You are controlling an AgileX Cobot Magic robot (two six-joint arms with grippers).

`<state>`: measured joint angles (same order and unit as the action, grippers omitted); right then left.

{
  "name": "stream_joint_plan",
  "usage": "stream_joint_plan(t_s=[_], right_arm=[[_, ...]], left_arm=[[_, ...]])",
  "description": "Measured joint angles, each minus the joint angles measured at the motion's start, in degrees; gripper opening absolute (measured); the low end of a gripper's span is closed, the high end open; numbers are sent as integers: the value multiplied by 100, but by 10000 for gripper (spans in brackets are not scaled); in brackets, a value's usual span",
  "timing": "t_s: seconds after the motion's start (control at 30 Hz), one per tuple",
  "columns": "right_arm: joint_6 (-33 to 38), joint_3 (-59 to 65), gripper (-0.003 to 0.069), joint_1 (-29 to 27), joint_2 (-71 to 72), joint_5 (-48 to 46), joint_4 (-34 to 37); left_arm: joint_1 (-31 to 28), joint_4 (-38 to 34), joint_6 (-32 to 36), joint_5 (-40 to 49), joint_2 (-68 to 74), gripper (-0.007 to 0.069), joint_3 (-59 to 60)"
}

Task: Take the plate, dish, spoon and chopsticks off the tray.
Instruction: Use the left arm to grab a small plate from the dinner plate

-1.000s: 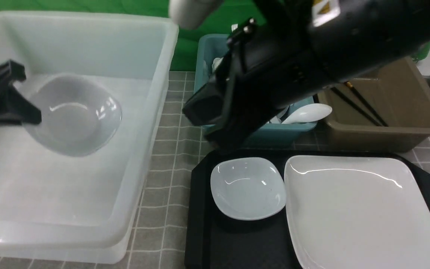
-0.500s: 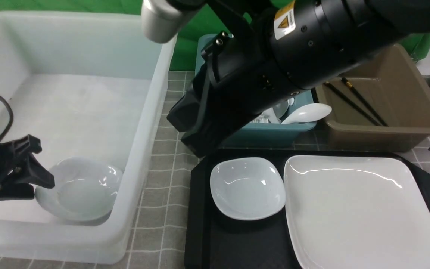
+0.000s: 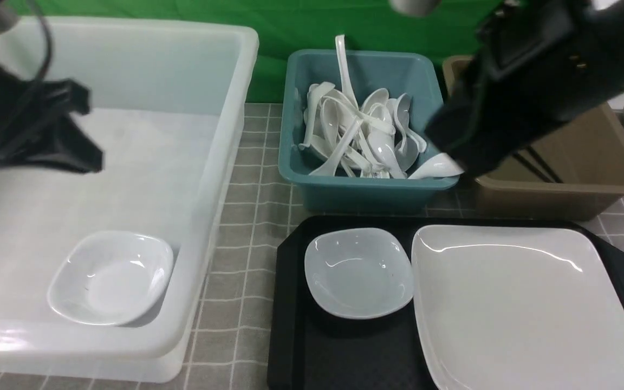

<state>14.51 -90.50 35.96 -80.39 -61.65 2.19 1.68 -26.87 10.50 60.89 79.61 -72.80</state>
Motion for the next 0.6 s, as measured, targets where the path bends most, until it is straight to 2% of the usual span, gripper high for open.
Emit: stream_joint_plan(t_s=[0.07,0.1,0.13,0.17,0.23,0.3,0.43,0.5,0.6], right_arm=[[-6,380,27,-453,233,-75,-37],[-6,427,27,-496,276,-75,-44],[-29,826,27,-821,443,-73,-67],[-38,878,27,-859,492,-73,-67],[-112,1497,27,-1234,783,-45,-71],[-151,1981,27,-1468,1145,41,-59],[-215,2562,27,-1647,1702,395,9],[-268,2701,27,-1660,1898,496,30],[-429,2848,25,-1671,2250,409,143]], left_arm=[[999,87,-11,-118,151,17,-265],[1197,144,-22,-130,198,13,-347],[1882,360,-92,-186,415,7,-527],[2066,434,-130,-209,489,6,-577],[3056,945,-286,-342,1010,4,-817],[3699,1547,-342,-417,1491,11,-991],[4516,2687,-347,-487,2354,73,-1080],[4676,3019,-364,-487,2588,114,-1080],[4922,3748,-494,-599,3173,249,-1080]])
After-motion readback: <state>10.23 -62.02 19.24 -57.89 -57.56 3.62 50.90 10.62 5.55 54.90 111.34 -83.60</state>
